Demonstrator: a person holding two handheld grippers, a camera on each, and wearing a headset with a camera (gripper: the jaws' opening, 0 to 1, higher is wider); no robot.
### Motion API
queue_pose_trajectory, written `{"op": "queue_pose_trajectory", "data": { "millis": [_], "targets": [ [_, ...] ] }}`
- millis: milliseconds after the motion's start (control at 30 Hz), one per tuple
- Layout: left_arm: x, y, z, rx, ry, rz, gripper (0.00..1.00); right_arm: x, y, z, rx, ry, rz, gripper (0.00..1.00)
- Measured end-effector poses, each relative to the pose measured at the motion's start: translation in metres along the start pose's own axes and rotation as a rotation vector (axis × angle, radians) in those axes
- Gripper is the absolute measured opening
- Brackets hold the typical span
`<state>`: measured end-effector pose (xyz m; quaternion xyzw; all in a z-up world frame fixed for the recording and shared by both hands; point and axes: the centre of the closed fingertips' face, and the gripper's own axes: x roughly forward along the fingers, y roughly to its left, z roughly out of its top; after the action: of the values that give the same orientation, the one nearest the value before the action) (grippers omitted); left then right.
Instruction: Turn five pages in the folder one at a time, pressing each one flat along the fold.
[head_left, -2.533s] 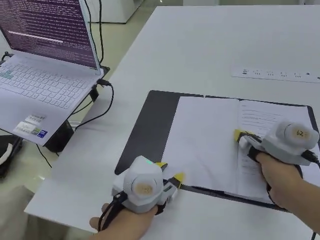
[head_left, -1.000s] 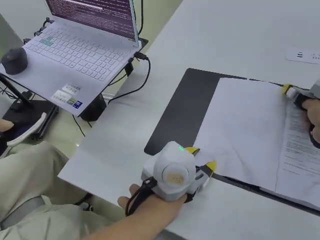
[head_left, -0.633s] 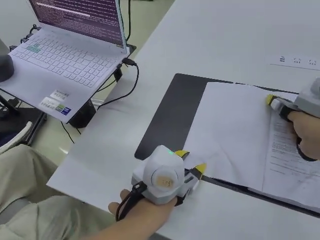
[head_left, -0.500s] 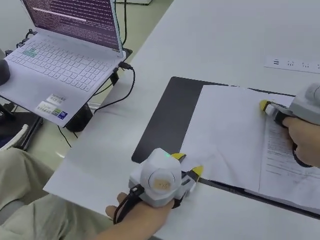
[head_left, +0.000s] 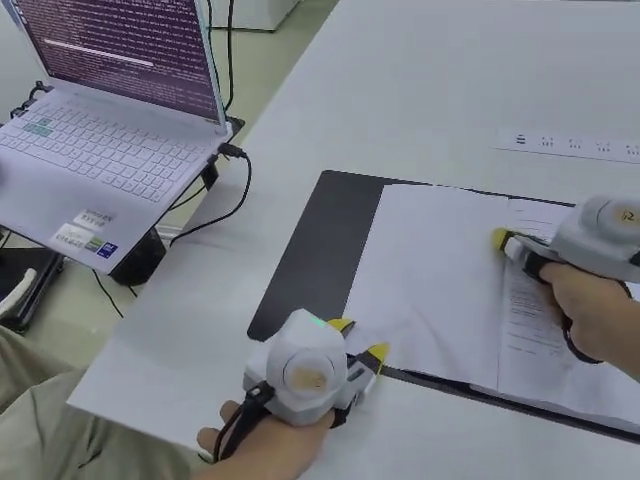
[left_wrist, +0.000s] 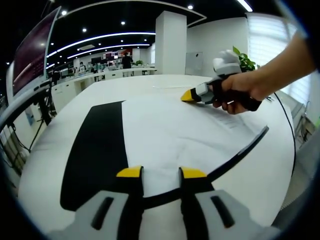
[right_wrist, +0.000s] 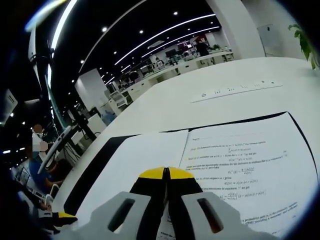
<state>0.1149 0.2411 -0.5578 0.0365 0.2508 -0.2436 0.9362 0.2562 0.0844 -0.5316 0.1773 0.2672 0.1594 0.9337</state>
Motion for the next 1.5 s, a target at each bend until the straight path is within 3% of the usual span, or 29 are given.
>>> {"op": "queue_pose_trajectory", "data": {
  "millis": [300,867,1267,1500],
  "targets": [
    [-0.001,-0.001,0.0,-0.001,-0.002,0.0,0.27,-0.015,0.002,-0.008,0.04,-0.012,-0.014,0.0],
    [-0.001,-0.001,0.001,0.0,-0.003,-0.002,0.27,-0.044,0.011,-0.037,0.063,-0.004,-0.002,0.0],
    [-0.002,-0.001,0.002,0.0,-0.006,-0.002,0.27,-0.073,0.03,-0.064,0.056,0.019,0.047,0.0],
    [-0.002,-0.001,0.002,0.002,-0.006,-0.002,0.27,-0.081,0.033,-0.077,0.053,0.038,0.069,0.0]
  ]
}}
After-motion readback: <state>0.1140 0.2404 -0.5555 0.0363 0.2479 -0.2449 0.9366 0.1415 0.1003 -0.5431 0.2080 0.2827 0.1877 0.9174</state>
